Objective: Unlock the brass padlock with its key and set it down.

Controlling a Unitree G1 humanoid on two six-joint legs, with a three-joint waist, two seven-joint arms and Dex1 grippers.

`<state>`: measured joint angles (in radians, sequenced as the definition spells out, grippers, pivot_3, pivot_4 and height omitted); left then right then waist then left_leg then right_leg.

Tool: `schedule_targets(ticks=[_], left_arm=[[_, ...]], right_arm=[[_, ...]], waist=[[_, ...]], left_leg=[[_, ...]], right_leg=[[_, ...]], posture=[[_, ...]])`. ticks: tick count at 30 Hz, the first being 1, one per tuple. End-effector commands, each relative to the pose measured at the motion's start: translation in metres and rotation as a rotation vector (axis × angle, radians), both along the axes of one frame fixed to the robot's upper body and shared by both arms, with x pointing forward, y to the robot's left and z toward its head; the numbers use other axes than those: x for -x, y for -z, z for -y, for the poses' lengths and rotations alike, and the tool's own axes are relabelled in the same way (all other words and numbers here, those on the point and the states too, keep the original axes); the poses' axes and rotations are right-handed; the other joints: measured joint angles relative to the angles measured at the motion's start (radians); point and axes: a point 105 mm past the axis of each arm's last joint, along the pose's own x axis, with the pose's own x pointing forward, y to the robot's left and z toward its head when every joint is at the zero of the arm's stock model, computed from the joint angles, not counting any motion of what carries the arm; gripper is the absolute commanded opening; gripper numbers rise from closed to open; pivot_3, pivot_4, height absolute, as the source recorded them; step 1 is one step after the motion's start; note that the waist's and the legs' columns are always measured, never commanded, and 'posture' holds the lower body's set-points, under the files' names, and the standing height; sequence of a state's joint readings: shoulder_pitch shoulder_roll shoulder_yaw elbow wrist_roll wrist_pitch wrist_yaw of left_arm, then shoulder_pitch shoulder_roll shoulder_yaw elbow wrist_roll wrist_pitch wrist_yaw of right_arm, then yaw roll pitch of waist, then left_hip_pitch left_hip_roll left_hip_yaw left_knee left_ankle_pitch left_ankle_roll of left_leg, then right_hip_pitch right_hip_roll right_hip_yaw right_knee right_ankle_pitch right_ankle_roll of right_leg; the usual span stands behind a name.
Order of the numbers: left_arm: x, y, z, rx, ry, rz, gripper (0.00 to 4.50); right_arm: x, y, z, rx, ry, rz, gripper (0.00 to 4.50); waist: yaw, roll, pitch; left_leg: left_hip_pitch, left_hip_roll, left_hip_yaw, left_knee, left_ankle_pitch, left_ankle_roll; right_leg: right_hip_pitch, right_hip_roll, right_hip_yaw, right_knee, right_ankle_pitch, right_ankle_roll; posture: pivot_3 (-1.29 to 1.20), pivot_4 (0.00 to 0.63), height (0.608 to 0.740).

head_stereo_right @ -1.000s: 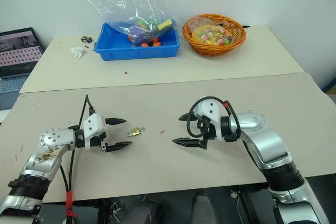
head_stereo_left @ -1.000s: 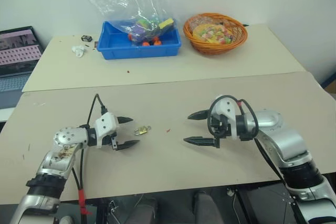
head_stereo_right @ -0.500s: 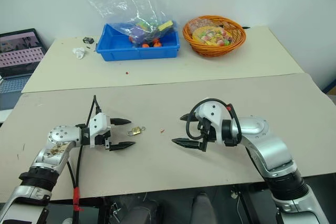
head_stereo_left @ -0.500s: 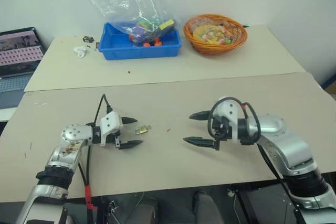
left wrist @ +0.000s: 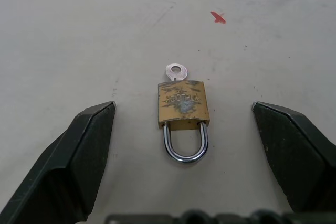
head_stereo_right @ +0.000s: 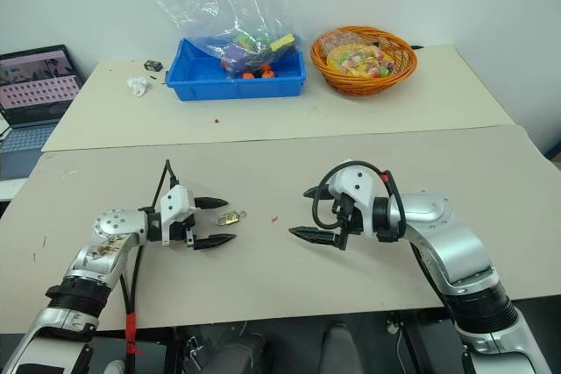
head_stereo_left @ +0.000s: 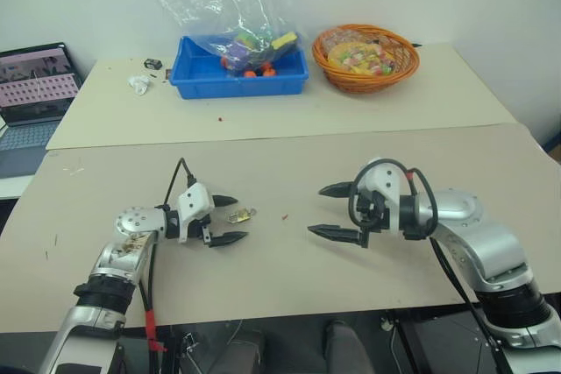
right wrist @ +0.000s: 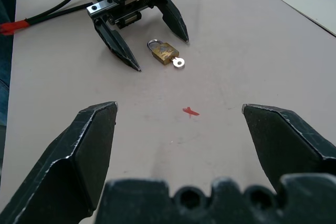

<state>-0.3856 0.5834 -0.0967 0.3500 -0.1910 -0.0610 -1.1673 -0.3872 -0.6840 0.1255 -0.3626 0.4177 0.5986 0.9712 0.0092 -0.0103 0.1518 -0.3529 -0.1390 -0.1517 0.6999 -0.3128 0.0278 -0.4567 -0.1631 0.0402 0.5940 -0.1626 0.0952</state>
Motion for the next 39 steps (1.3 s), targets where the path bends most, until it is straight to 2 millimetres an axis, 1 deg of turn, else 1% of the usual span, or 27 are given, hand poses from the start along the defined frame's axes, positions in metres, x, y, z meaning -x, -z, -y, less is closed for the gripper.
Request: schedule_targets(ticks=[1,3,5,10,11,12,13,14,18,21,23,25,26,28,29,30,32,33,37,38,39], left_arm=[[0.001,0.002,0.002,-0.015,0.013,0.0,4.45],[0.001,0.002,0.0,-0.017,0.009,0.0,4.45],[0.001,0.002,-0.002,-0.022,0.004,0.001,3.94],[0.002,0.001,-0.005,-0.018,-0.005,0.0,2.24],[0.002,0.001,-0.005,-0.017,-0.009,-0.002,1.75],[0.002,0.001,-0.006,-0.017,-0.011,-0.004,1.54],[0.002,0.001,-0.006,-0.018,-0.013,-0.004,1.06],[0.002,0.001,-0.006,-0.019,-0.015,-0.004,0.85],[0.001,0.001,-0.007,-0.018,-0.027,0.005,0.81],[-0.001,-0.002,-0.007,-0.019,-0.056,0.049,0.81],[-0.005,-0.009,-0.006,-0.025,-0.086,0.122,0.81],[-0.008,-0.03,-0.001,-0.04,-0.099,0.314,0.81],[-0.006,-0.04,0.002,-0.078,-0.087,0.429,0.81],[0.008,-0.064,0.015,-0.118,-0.022,0.674,0.81],[0.02,-0.077,0.023,-0.111,0.003,0.781,0.81],[0.029,-0.083,0.028,-0.116,0.024,0.843,0.81],[0.046,-0.085,0.034,-0.137,0.072,0.914,0.81],[0.05,-0.084,0.034,-0.141,0.074,0.929,0.81],[0.052,-0.084,0.033,-0.155,0.049,0.947,0.81],[0.052,-0.084,0.034,-0.161,0.05,0.947,0.81],[0.052,-0.084,0.034,-0.164,0.048,0.95,0.81]], right_arm=[[0.0,-0.018,0.0,-0.033,-0.003,0.058,4.5],[-0.001,-0.019,0.001,-0.032,0.003,0.06,4.5],[-0.001,-0.02,0.002,-0.036,0.008,0.064,4.5],[-0.002,-0.022,0.001,-0.043,0.012,0.066,4.5],[-0.003,-0.022,0.001,-0.044,0.012,0.067,4.5],[-0.003,-0.021,0.001,-0.044,0.012,0.067,4.5],[-0.003,-0.022,0.0,-0.046,0.012,0.068,4.5],[-0.003,-0.022,0.0,-0.048,0.011,0.068,4.5],[-0.003,-0.022,-0.001,-0.048,0.008,0.066,4.5],[-0.004,-0.021,-0.002,-0.045,0.01,0.066,4.5],[-0.004,-0.021,-0.002,-0.045,0.014,0.069,4.5],[-0.004,-0.022,-0.003,-0.046,0.016,0.068,4.5],[-0.004,-0.021,-0.003,-0.046,0.016,0.067,4.5],[-0.003,-0.021,-0.004,-0.048,0.012,0.06,4.5],[-0.002,-0.022,-0.004,-0.059,0.005,0.054,4.5],[-0.002,-0.024,-0.005,-0.081,0.004,0.036,4.5],[-0.009,-0.031,-0.006,-0.127,0.025,0.004,4.5],[-0.013,-0.033,-0.006,-0.131,0.031,-0.011,4.5],[-0.024,-0.038,-0.009,-0.136,0.028,-0.078,4.5],[-0.025,-0.04,-0.011,-0.144,0.021,-0.106,4.5],[-0.022,-0.043,-0.015,-0.162,-0.01,-0.139,4.5]], waist=[[0.0,0.0,0.0],[0.0,0.0,0.0],[0.0,0.0,0.0],[-0.002,0.0,0.0],[-0.003,0.0,0.0],[-0.004,0.0,0.0],[-0.005,0.0,0.0],[-0.006,0.0,0.0],[-0.006,0.0,0.0],[-0.007,0.0,0.0],[-0.007,0.0,0.0],[-0.007,0.0,0.0],[-0.006,0.0,0.0],[-0.006,-0.001,0.0],[-0.005,-0.001,0.0],[-0.005,-0.001,0.0],[-0.006,0.0,0.0],[-0.009,0.0,0.0],[-0.003,0.0,0.0],[-0.001,0.0,0.0],[-0.001,0.0,0.0]], left_leg=[[0.0,0.0,0.0,0.0,0.0,0.0],[0.0,0.0,0.0,0.0,0.0,0.0],[0.0,0.0,0.0,0.0,0.0,0.0],[0.0,0.0,0.0,0.0,0.0,0.0],[0.0,0.0,0.0,0.0,0.0,0.0],[0.0,0.0,0.0,0.0,0.0,0.0],[0.0,0.0,0.0,0.0,0.0,0.0],[0.0,0.0,0.0,0.0,0.0,0.0],[0.0,0.0,0.0,0.0,0.0,0.0],[0.0,0.0,0.0,0.0,0.0,0.0],[0.0,0.0,0.0,0.0,0.0,0.0],[0.0,0.0,0.0,0.0,0.0,0.0],[0.0,0.001,0.0,0.0,0.0,0.0],[0.0,0.001,0.0,0.0,0.0,0.0],[-0.001,0.001,0.001,0.0,0.0,0.0],[-0.001,0.001,0.001,0.0,0.0,0.0],[-0.001,0.001,0.001,-0.001,0.0,0.0],[-0.001,0.001,0.002,-0.001,0.0,0.0],[0.0,0.003,0.003,-0.001,0.0,0.0],[0.0,0.003,0.004,-0.001,0.0,0.0],[0.0,0.003,0.004,-0.001,0.0,0.0]], right_leg=[[0.0,0.0,0.0,0.0,0.0,0.0],[0.0,0.0,0.0,0.0,0.0,0.0],[0.0,0.0,0.0,0.0,0.0,0.0],[0.0,0.0,0.0,0.0,0.0,0.0],[0.0,0.0,0.0,0.0,0.0,0.0],[0.0,0.0,0.0,0.0,0.0,0.0],[0.0,0.0,0.0,0.0,0.0,0.0],[0.0,0.0,0.0,0.0,0.0,0.0],[0.0,0.0,0.0,0.0,0.0,0.0],[0.0,0.0,0.0,0.0,0.0,0.0],[0.0,0.0,0.0,0.0,0.0,0.0],[0.0,0.0,0.0,0.0,0.0,0.0],[0.0,0.0,0.0,0.0,0.0,0.0],[-0.001,0.0,0.0,0.0,0.0,0.0],[-0.001,0.0,0.0,-0.001,0.0,0.0],[-0.001,0.0,0.001,-0.001,0.0,0.0],[-0.001,0.0,0.001,-0.001,0.0,0.0],[-0.001,0.0,0.001,-0.001,0.0,0.0],[-0.001,0.002,0.001,0.0,0.001,-0.001],[-0.001,0.002,0.001,0.0,0.001,-0.001],[-0.001,0.002,0.001,0.0,0.001,-0.001]], posture=[[0.0,0.15,0.732],[0.0,0.15,0.732],[0.0,0.15,0.732],[0.0,0.15,0.732],[0.0,0.15,0.732],[0.0,0.15,0.732],[0.0,0.15,0.732],[0.0,0.15,0.732],[0.0,0.15,0.732],[0.0,0.15,0.732],[0.0,0.15,0.732],[0.0,0.15,0.732],[0.0,0.15,0.732],[0.0,0.15,0.732],[0.0,0.15,0.732],[0.0,0.15,0.732],[0.0,0.15,0.732],[0.0,0.15,0.732],[0.0,0.15,0.732],[0.0,0.15,0.732],[0.0,0.15,0.732]])
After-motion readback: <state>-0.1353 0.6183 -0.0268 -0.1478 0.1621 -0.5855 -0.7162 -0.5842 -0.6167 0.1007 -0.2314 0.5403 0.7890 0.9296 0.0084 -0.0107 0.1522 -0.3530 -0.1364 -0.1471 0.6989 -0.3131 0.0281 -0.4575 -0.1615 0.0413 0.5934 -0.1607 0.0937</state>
